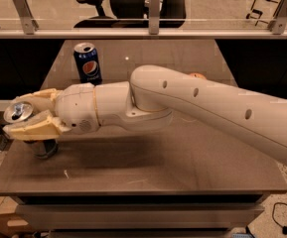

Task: Pick redbull can

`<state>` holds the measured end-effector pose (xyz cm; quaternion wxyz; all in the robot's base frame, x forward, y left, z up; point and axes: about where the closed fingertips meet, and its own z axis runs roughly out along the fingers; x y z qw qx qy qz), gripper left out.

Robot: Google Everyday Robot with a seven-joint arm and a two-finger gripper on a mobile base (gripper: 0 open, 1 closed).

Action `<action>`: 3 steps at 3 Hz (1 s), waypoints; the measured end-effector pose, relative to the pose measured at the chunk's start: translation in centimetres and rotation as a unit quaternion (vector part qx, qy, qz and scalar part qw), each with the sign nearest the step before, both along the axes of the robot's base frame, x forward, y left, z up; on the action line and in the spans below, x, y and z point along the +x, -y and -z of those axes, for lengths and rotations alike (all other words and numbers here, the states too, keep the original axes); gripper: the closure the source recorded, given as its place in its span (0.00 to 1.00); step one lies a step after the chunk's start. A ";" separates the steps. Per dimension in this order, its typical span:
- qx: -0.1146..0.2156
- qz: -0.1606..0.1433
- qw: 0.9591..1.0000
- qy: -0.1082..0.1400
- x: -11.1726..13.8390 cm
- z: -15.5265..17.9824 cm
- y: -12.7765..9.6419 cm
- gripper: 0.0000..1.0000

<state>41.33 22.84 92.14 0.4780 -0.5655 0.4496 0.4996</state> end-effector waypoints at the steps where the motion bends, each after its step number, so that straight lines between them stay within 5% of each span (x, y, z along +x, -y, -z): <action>1: 0.006 -0.005 1.000 0.007 -0.4 -0.4 -0.2 1.00; 3: -0.003 -0.005 1.000 0.016 -0.6 -1.3 -0.1 1.00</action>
Offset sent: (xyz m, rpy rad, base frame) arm -0.0017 0.0015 0.0010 -0.0001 -0.0023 0.0037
